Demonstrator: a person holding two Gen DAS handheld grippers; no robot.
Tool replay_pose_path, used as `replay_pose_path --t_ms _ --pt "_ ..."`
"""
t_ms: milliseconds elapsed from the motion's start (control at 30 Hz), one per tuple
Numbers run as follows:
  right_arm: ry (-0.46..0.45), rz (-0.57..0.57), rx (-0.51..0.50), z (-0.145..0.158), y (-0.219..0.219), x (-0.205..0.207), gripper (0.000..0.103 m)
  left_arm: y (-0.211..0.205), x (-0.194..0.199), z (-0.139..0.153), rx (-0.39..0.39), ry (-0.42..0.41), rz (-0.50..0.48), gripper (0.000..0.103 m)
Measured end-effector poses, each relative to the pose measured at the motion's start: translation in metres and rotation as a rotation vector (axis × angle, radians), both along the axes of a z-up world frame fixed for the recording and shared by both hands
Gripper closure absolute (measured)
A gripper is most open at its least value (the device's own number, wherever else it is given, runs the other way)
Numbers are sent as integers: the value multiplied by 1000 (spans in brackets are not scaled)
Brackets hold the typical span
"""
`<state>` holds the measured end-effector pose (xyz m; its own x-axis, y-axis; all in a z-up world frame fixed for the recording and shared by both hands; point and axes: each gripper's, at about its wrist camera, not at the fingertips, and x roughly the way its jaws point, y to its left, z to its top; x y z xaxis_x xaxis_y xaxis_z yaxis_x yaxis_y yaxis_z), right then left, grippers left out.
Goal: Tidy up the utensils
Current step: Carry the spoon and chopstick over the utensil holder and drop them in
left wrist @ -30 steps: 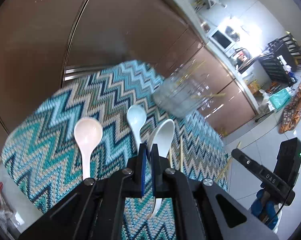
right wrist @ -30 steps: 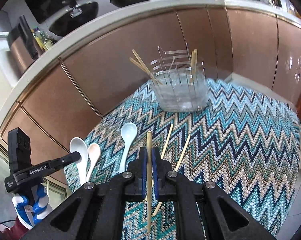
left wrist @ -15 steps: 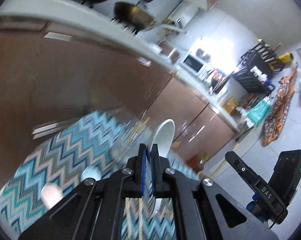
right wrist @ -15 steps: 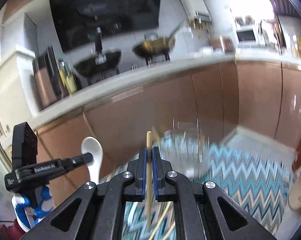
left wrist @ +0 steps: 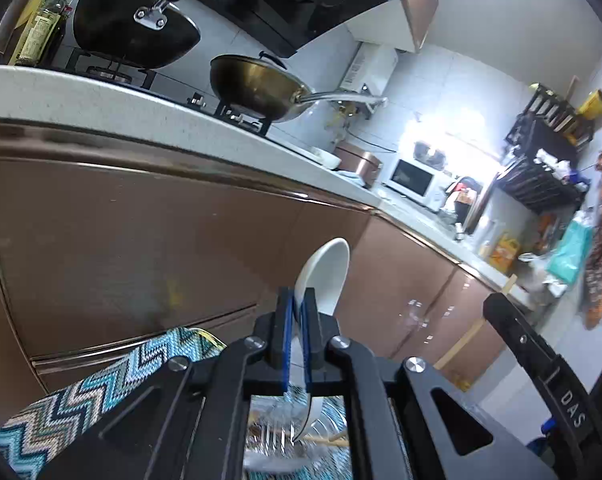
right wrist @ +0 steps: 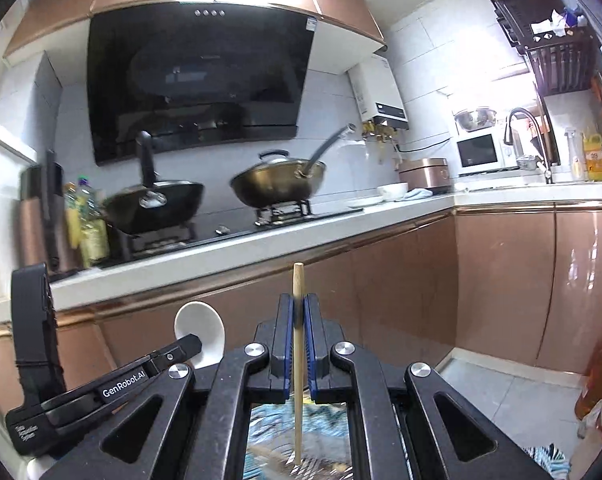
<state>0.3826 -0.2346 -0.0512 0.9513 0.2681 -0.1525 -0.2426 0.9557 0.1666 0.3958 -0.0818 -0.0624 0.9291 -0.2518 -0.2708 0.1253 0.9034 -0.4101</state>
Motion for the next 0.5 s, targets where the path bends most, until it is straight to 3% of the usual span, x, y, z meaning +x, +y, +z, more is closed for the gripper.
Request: replay_pose_path --t_ms 233,500 --pt "28 -51 -51 -47 -1 23 97 -27 27 -38 64 -46 79 99" --pt "102 -62 -79 -85 -7 22 97 -32 30 -74 56 -41 105 92"
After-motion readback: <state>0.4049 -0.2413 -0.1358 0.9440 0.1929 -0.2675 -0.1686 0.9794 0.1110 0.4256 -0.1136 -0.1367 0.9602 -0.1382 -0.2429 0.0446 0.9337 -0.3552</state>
